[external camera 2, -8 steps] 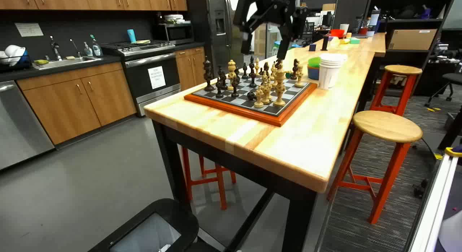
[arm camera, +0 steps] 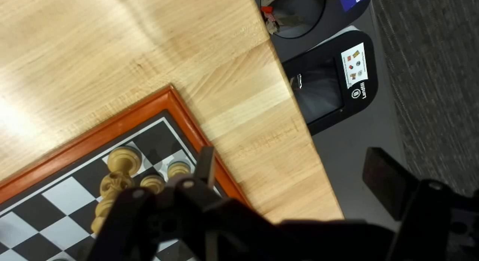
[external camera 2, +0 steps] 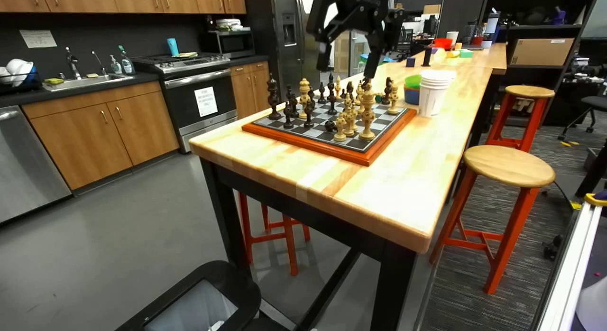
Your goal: Shift the chess piece to the next box on the left
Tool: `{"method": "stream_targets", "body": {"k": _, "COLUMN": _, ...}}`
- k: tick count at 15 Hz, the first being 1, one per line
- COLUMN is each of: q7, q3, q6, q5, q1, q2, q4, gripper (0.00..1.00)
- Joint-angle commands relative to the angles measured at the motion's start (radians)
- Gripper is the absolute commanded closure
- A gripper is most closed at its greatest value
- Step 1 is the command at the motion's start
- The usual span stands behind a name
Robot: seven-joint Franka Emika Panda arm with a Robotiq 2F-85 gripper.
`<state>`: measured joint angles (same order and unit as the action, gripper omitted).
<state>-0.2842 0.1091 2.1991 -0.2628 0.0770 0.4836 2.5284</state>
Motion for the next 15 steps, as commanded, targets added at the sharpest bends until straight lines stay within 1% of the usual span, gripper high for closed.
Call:
{"method": "stream_targets", "body": {"k": 1, "q7": 0.008, "q3": 0.001, "q6": -0.001, "q5": 0.003, "q1": -0.001, "q2": -0.015, "q4": -0.01, "gripper": 0.0}}
{"method": "stream_targets", "body": {"k": 9, "q7": 0.052, "q3": 0.0, "q6": -0.002, "q5": 0.035, "q1": -0.004, "q2": -0.059, "q4": -0.039, "gripper": 0.0}}
{"method": "stream_targets", "body": {"k": 15, "q7": 0.072, "q3": 0.007, "q6": -0.001, "q5": 0.124, "q1": -0.009, "q2": -0.089, "q4": -0.095, "gripper": 0.0}}
